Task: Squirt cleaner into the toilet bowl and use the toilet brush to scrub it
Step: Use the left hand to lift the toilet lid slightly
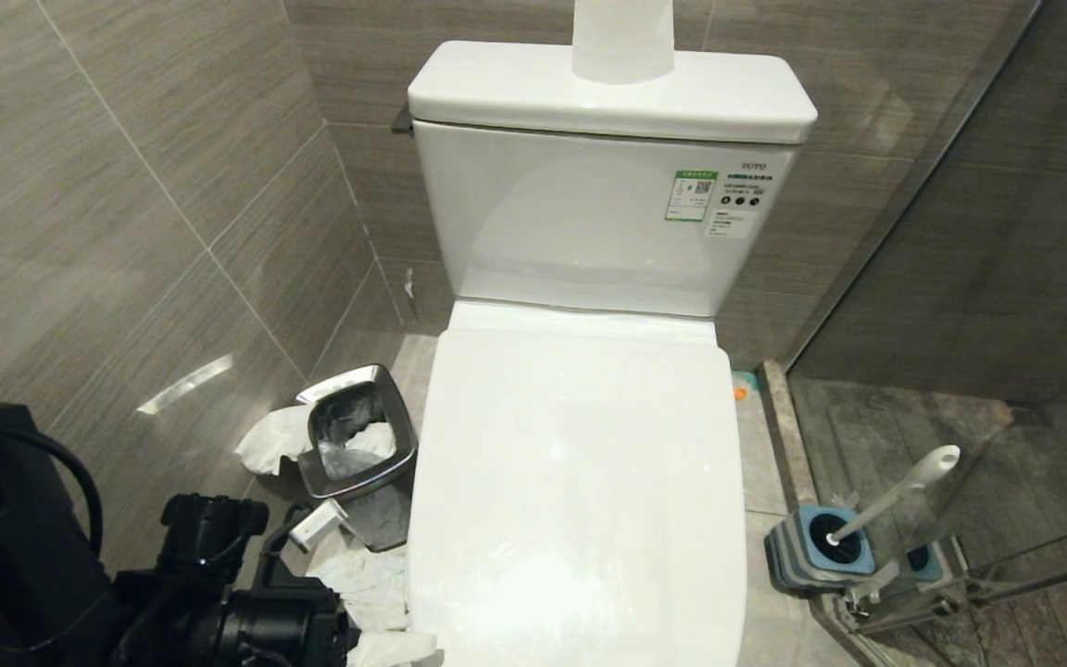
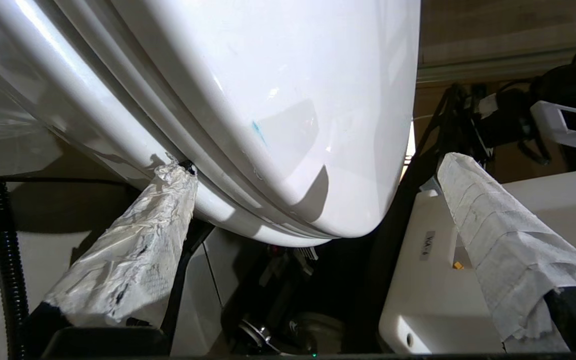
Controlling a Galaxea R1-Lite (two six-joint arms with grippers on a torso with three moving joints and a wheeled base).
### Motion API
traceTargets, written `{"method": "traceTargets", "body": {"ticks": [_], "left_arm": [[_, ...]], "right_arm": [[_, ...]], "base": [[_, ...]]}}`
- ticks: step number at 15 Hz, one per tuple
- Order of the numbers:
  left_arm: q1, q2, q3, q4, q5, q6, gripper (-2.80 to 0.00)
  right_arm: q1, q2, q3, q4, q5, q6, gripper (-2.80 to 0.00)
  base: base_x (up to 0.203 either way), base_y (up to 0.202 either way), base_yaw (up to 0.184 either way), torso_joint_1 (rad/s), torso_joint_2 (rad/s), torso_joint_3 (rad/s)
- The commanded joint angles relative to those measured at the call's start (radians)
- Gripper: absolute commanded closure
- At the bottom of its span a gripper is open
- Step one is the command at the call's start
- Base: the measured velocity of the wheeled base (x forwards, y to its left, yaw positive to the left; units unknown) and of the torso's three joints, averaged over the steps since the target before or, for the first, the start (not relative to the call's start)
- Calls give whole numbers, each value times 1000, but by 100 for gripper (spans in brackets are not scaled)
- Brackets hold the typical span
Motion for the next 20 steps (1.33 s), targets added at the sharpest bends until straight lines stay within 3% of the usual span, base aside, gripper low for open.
{"method": "traceTargets", "body": {"ticks": [1,7,20], "left_arm": [[-2,0,-1,-3,14,1,-280],[-19,-17,7,-3,77,31,-280],[-62,-48,44,0,101,60,-280]], "right_arm": [[0,0,0,0,0,0,0],[0,0,0,0,0,0,0],[0,0,0,0,0,0,0]], "base": [[0,0,0,0,0,0],[0,0,0,0,0,0],[0,0,0,0,0,0]]}}
